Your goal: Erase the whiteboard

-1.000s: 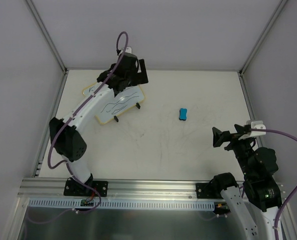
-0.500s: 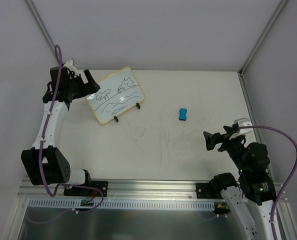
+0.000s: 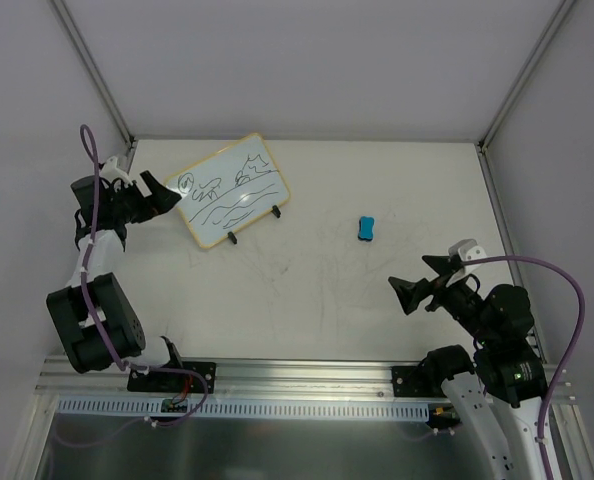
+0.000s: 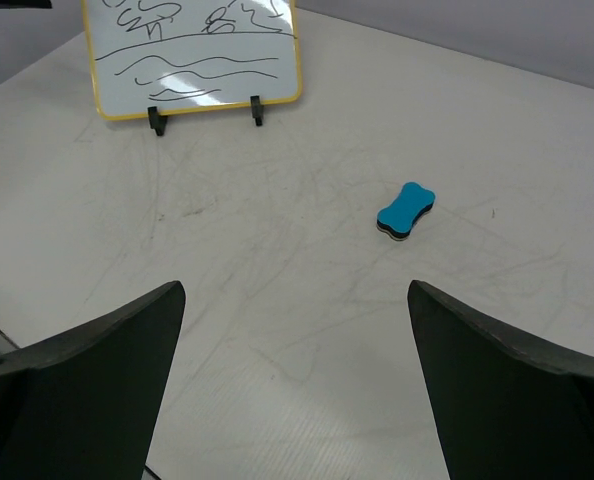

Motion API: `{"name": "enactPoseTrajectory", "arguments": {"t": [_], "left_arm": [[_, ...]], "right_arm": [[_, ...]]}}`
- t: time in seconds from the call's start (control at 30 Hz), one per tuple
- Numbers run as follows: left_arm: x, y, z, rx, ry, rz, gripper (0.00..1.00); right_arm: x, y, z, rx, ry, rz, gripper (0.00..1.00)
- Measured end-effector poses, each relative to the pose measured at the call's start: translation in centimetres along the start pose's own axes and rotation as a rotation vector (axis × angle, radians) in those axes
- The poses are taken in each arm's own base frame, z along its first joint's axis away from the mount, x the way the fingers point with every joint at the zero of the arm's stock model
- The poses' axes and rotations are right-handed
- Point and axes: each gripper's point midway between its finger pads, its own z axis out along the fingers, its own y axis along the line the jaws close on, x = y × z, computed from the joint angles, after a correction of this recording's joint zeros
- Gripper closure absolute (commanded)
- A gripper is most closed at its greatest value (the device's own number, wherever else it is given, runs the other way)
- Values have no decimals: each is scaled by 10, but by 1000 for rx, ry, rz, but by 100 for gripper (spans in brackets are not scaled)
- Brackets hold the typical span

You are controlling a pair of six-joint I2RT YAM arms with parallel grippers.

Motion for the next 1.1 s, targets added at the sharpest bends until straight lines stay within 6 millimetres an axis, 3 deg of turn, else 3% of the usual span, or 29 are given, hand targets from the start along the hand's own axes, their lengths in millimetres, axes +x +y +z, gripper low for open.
{"name": "enactPoseTrajectory", "arguments": {"t": [0.17, 0.27, 0.47, 0.6, 0.63, 0.97, 1.1], "left_arm": [[11, 14, 18, 91, 36, -5, 26], [19, 15, 31, 168, 75, -5, 27], [28, 18, 47, 284, 125, -16, 40], [29, 17, 54, 343, 139, -13, 54], [29, 16, 55, 357, 142, -11, 62], [42, 13, 60, 468, 187, -41, 62], [43, 11, 60, 495, 195, -47, 74]], "right_arm": [[1, 13, 0, -75, -5, -15, 1], [0, 19, 0, -111, -10, -28, 1], [0, 27, -1, -163, -13, -51, 1], [0, 29, 0, -175, -10, -59, 1], [1, 29, 0, -179, -6, -59, 1], [5, 30, 5, -193, 23, -51, 1], [6, 30, 5, -193, 24, -50, 1]]}}
